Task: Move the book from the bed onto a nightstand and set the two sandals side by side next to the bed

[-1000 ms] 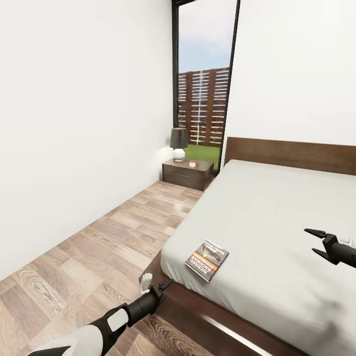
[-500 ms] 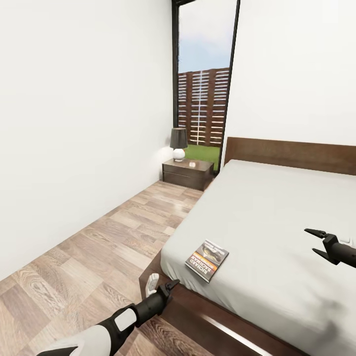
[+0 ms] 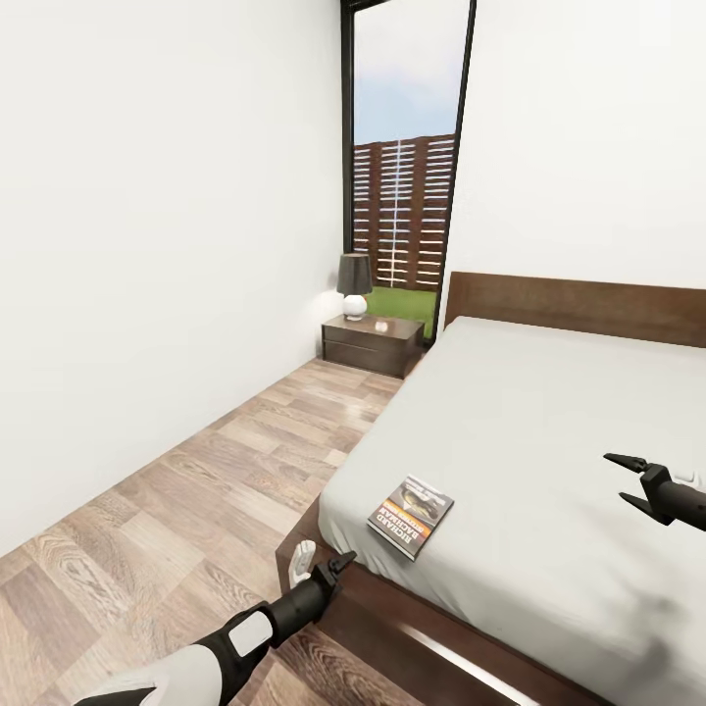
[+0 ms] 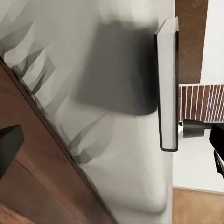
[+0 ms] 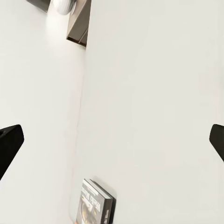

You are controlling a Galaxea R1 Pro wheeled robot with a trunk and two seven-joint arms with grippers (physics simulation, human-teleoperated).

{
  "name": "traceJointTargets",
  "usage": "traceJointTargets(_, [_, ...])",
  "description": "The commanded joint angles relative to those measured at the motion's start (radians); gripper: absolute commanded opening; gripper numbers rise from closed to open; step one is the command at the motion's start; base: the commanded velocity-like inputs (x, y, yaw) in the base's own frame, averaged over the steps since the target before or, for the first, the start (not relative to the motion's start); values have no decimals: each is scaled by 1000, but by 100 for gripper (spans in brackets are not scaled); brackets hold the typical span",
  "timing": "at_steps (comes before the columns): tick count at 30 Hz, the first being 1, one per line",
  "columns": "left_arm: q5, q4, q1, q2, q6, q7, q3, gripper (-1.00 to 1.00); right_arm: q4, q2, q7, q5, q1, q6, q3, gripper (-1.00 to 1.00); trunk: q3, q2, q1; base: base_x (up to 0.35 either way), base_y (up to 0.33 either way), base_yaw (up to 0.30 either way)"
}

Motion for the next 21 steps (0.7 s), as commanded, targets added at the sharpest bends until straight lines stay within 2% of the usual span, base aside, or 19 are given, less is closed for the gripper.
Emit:
traceJointTargets(1, [0,0,0,0,9,-2,8,100,0,0,-1,-10,0,6,5,100,-1,0,0,0,0,0])
traceJointTargets(14, [1,0,0,0,6,-3,9,100,0,0,1,-10,0,6,5,100,-1,0,0,0,0,-3])
traceJointTargets(21, [1,0,0,0,6,-11,9,100,0,0,1,-10,-1,6,5,100,-1,0,0,0,0,-122])
